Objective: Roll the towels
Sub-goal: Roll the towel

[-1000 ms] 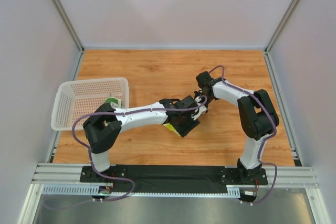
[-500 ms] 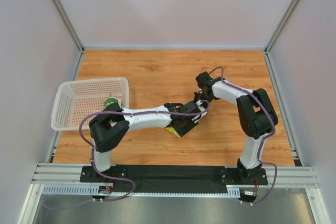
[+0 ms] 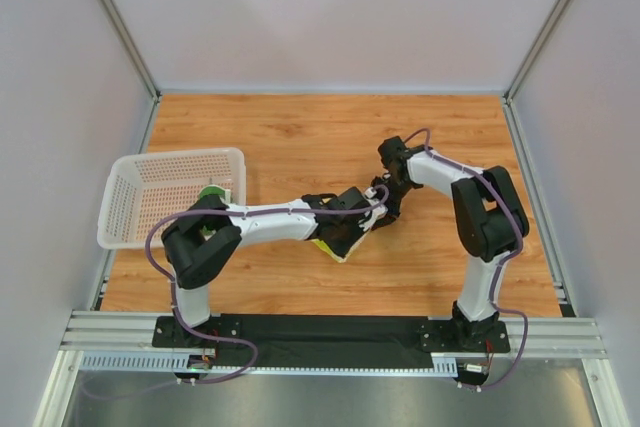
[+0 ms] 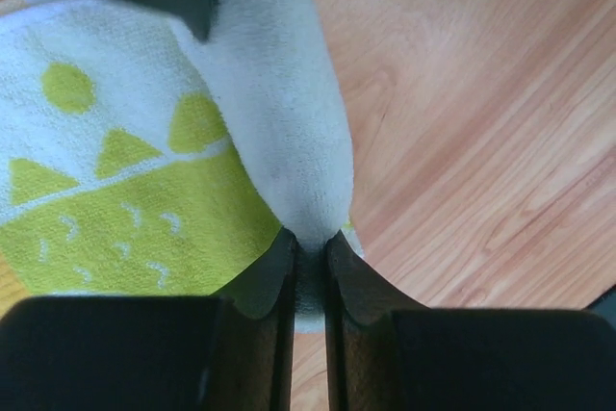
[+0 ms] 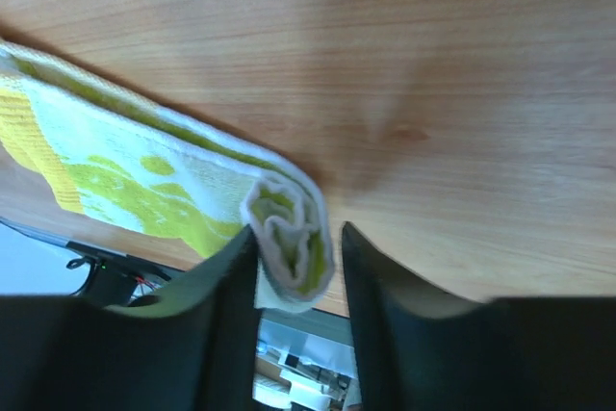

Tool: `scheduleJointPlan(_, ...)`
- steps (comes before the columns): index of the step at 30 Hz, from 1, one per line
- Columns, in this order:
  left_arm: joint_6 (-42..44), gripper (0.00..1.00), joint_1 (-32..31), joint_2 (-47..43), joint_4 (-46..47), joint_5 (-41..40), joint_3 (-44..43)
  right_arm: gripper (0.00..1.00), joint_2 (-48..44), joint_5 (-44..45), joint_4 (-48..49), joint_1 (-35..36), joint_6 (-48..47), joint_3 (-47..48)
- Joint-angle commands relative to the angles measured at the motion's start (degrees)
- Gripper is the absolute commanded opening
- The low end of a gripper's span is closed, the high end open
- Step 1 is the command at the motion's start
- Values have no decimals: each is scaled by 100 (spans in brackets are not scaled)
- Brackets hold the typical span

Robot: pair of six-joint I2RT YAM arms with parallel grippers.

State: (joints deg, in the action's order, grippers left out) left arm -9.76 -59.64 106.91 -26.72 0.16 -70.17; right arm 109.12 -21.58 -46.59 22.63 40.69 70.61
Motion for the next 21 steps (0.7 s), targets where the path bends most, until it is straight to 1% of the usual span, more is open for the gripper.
scheduleJointPlan(1,-254,4,312,-355,175,870,363,43,30,84,-175,-259,-122,408)
scheduleJointPlan(4,-386,3,548,-487,316,1458,504,51,30,76,-272,-522,-184,594)
scheduleJointPlan(6,-465,3,698,-540,369,1618,600,53,-57,-56,-132,-645,-184,665)
scheduleJointPlan(7,-483,2,760,-549,439,1862,636,53,-118,-248,-36,-759,-158,647)
scheduleJointPlan(9,-588,2,874,-540,501,2057,689,54,-233,-468,377,-865,-123,481)
scheduleJointPlan(11,-667,2,1059,-461,624,2417,759,54,-426,-838,815,-936,-79,314)
scheduleJointPlan(13,-816,0,1251,-391,746,2628,847,50,-540,-1179,1071,-936,-87,-11)
scheduleJointPlan(15,-905,0,1427,-320,861,2883,961,49,-725,-1374,1520,-910,-70,-492)
scheduleJointPlan(16,-1018,0,1481,-320,975,2997,1014,49,-786,-1610,1695,-901,-35,-669)
scheduleJointPlan(17,-1071,0,1542,-312,1045,3059,1058,49,-926,-1725,2088,-892,-17,-845)
scheduleJointPlan(19,-1220,0,1700,-294,1186,3173,1181,48,-1059,-2023,2486,-840,1,-1371)
scheduleJointPlan(20,-1282,0,1744,-259,1230,3200,1207,48,-1147,-2104,2810,-813,-8,-1522)
scheduleJointPlan(21,-1318,0,1832,-233,1283,3235,1234,48,-1174,-2130,2909,-778,-34,-1628)
